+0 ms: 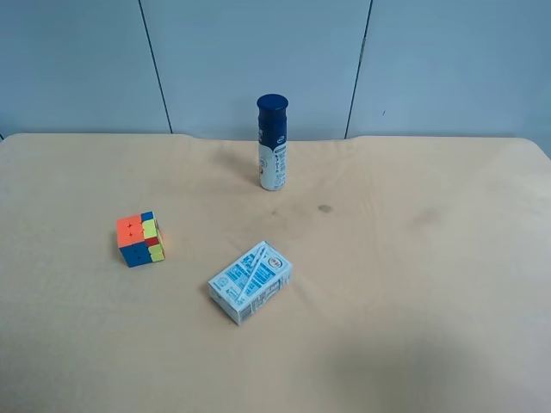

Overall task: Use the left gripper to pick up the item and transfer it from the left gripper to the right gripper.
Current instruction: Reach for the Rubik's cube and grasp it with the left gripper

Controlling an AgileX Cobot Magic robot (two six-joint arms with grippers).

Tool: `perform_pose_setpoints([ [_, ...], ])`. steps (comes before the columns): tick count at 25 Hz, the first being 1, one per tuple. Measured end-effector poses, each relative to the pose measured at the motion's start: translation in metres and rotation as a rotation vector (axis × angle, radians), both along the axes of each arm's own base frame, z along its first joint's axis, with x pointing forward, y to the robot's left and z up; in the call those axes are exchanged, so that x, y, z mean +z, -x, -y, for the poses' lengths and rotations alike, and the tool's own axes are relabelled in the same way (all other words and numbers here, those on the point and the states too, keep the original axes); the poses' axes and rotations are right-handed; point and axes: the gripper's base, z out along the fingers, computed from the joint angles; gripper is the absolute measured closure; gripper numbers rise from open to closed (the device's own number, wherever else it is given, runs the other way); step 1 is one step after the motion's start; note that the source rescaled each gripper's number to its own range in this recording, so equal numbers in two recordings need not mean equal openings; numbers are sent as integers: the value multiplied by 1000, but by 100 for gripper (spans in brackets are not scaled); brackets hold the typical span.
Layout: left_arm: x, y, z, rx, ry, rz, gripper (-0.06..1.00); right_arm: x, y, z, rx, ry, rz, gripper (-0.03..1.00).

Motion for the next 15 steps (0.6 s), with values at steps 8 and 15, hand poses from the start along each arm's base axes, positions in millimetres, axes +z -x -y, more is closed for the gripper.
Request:
perform_pose_setpoints([
  [8,0,0,0,0,0,0,-6,0,0,0,0,0,0,-3],
  [15,0,0,0,0,0,0,-6,0,0,0,0,0,0,-3],
])
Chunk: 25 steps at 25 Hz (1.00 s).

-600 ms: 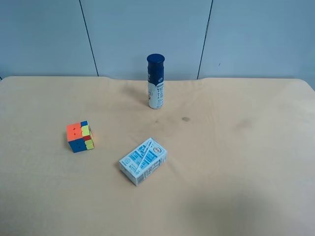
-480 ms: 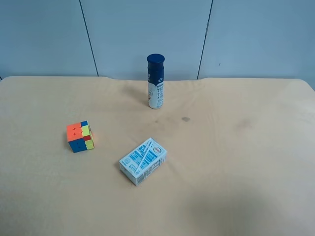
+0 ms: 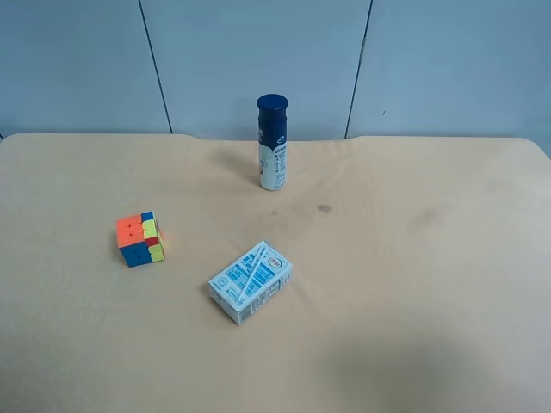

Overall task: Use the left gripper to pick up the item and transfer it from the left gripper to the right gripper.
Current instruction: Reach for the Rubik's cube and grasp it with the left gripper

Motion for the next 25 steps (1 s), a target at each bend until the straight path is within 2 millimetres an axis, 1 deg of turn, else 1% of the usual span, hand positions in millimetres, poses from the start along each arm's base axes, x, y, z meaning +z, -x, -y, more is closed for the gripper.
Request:
perform_pose_setpoints([
  [4,0,-1,0,0,0,-6,-6,0,0,0,0,0,0,-3],
  [6,0,-6,0,0,1,-35,-6,0,0,0,0,0,0,-3],
  [8,5,-14,-1,0,3,-85,-6,0,0,0,0,0,0,-3],
  [12,31,-43,-2,0,7,-194,-6,0,0,0,0,0,0,-3],
  [15,50,-76,-3,3,15,-283,-6,0,0,0,0,0,0,-3],
  [18,58,-117,-3,15,52,-399,-6,0,0,0,0,0,0,-3],
  [21,56,-157,-4,38,100,-507,-6,0,0,0,0,0,0,-3],
  [23,50,-182,-4,54,120,-572,-6,0,0,0,0,0,0,-3],
  [25,40,-207,-3,68,138,-633,-6,0,0,0,0,0,0,-3],
])
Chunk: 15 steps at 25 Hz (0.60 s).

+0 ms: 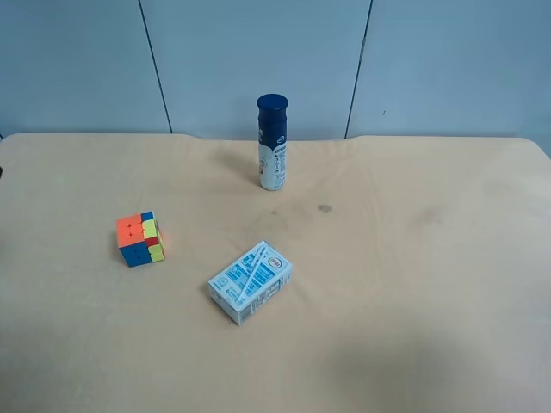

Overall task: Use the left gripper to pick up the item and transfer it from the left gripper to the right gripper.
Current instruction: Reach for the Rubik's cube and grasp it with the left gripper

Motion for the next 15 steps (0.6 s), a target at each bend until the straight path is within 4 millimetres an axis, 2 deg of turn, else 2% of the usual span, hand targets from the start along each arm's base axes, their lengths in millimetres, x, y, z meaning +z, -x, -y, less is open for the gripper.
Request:
perform_pose_setpoints([
  [3,-19,-30,7,34,32,-53,-6,0,0,0,0,0,0,-3],
  [6,-39,-52,20,70,63,-96,-6,0,0,0,0,0,0,-3],
  [10,-64,-70,40,112,84,-142,-6,0,0,0,0,0,0,-3],
  [15,-90,-82,63,144,95,-191,-6,0,0,0,0,0,0,-3],
])
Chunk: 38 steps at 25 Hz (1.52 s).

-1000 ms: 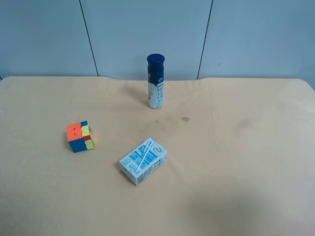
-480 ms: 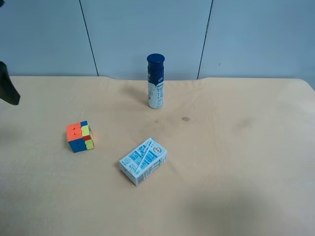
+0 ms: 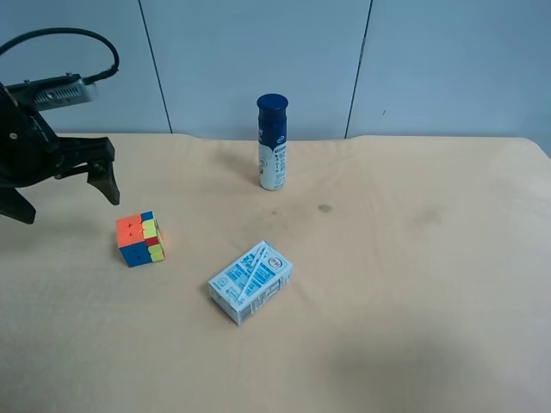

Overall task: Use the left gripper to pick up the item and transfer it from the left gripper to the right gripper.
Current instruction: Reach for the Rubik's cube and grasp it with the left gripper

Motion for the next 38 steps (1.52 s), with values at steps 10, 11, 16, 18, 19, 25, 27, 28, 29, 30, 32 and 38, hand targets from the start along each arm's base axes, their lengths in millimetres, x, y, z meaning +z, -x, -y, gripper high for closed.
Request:
perform_pose_setpoints([
  [10,-39,-16,29,24,28,-21,-6,0,0,0,0,0,0,-3],
  [11,-41,-18,31,23,29,-20,-6,0,0,0,0,0,0,-3],
  [16,-57,-22,41,24,35,-25,-6,0,0,0,0,0,0,-3],
  [18,-65,-25,42,25,33,-34,-6,0,0,0,0,0,0,-3],
  [19,-68,-26,42,26,32,-35,-6,0,0,0,0,0,0,-3],
  [25,-84,-31,43,23,22,-46,-6,0,0,0,0,0,0,-3],
  [27,-88,-33,44,20,21,-38,-6,0,0,0,0,0,0,-3],
  [28,-89,-33,44,21,20,-38,-6,0,0,0,0,0,0,-3],
  [29,-90,-34,44,21,20,-33,-6,0,0,0,0,0,0,-3],
  [30,-90,-35,44,25,21,-28,-6,0,0,0,0,0,0,-3],
  [32,-91,-36,43,24,16,-19,-3,0,0,0,0,0,0,-3],
  [38,-90,-38,44,20,17,5,47,0,0,0,0,0,0,-3],
])
